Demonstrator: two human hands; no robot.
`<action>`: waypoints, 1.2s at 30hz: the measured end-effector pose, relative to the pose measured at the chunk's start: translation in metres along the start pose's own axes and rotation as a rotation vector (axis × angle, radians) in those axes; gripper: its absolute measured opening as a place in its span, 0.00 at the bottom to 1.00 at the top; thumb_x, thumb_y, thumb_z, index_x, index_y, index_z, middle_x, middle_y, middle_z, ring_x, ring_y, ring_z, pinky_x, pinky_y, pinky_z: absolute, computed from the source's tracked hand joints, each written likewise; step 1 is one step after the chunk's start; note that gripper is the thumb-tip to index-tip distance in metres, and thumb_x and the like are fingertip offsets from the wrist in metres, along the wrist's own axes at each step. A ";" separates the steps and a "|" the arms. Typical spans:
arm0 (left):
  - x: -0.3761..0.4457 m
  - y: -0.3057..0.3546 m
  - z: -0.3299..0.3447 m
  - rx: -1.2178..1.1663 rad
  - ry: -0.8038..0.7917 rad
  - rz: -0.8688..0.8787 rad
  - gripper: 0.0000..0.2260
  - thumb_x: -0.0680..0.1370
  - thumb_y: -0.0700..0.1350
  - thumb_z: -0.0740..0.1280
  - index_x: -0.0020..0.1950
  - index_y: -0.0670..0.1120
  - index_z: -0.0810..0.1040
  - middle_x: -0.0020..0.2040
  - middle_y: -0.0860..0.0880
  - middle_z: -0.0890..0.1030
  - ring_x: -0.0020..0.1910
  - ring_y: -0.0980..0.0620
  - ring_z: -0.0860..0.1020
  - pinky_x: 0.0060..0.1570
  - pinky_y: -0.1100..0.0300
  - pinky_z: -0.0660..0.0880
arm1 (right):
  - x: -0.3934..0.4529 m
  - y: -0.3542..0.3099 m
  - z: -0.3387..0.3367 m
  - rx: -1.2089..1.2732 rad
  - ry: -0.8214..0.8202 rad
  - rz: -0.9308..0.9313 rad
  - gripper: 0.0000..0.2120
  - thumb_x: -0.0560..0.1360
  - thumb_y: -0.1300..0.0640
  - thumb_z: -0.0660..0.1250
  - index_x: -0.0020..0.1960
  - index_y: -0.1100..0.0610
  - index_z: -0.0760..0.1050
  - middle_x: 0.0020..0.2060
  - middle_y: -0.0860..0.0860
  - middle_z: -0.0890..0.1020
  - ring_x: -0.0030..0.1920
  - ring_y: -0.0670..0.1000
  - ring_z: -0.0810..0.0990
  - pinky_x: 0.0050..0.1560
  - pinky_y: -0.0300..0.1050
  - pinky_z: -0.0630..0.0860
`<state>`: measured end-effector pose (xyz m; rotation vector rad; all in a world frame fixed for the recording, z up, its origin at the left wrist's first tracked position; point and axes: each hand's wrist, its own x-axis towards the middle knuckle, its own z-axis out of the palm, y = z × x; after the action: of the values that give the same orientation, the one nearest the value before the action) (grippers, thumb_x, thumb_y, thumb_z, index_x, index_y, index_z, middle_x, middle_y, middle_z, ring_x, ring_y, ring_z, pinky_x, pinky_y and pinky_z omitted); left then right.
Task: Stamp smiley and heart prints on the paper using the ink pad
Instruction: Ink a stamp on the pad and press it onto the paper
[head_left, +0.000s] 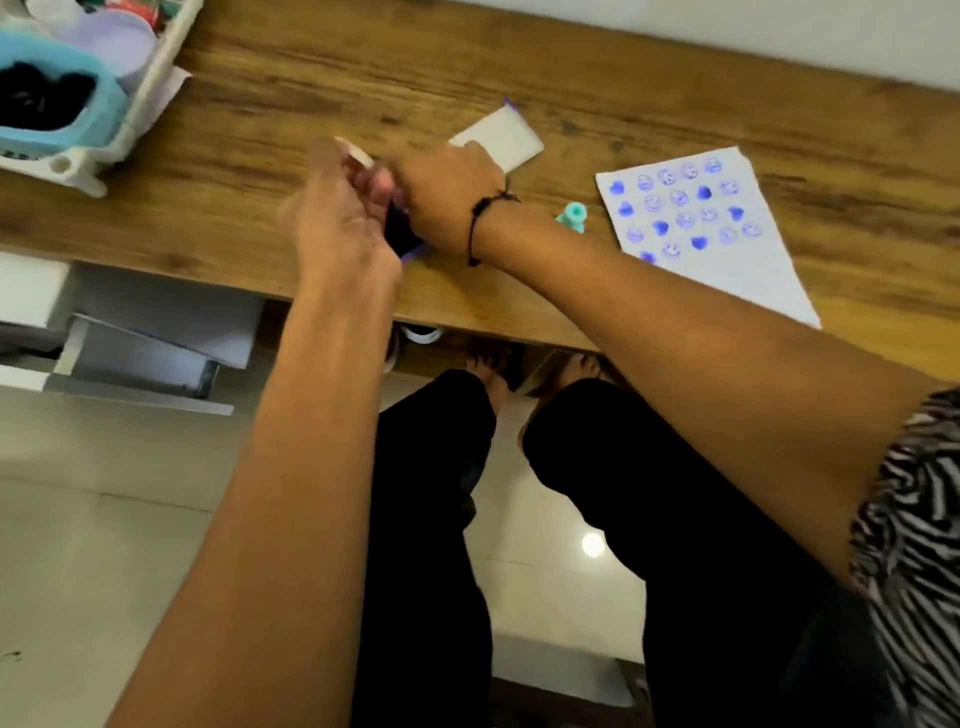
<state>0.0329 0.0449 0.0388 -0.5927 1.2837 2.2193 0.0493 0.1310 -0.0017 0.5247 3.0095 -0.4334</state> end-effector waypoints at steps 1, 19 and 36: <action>-0.003 -0.004 0.003 -0.022 -0.030 0.008 0.13 0.78 0.38 0.61 0.33 0.41 0.69 0.21 0.48 0.74 0.19 0.56 0.73 0.19 0.68 0.72 | -0.010 0.008 -0.008 0.089 0.086 0.074 0.14 0.74 0.59 0.58 0.59 0.57 0.69 0.55 0.56 0.80 0.56 0.59 0.76 0.46 0.47 0.67; -0.045 -0.135 0.078 1.360 -0.858 0.214 0.09 0.76 0.40 0.53 0.41 0.42 0.71 0.43 0.39 0.79 0.37 0.54 0.78 0.42 0.58 0.70 | -0.176 0.166 -0.006 0.380 0.356 0.384 0.08 0.74 0.60 0.62 0.50 0.62 0.76 0.42 0.59 0.83 0.44 0.59 0.80 0.44 0.47 0.71; -0.040 -0.140 0.079 1.589 -0.803 0.318 0.13 0.77 0.41 0.54 0.32 0.45 0.65 0.54 0.36 0.81 0.39 0.46 0.74 0.29 0.61 0.62 | -0.152 0.156 -0.007 -0.150 0.049 0.205 0.13 0.73 0.64 0.61 0.57 0.62 0.69 0.47 0.66 0.78 0.46 0.67 0.75 0.37 0.48 0.63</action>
<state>0.1412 0.1662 0.0067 1.0052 2.0574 0.7474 0.2452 0.2247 -0.0211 0.8298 2.9597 -0.1828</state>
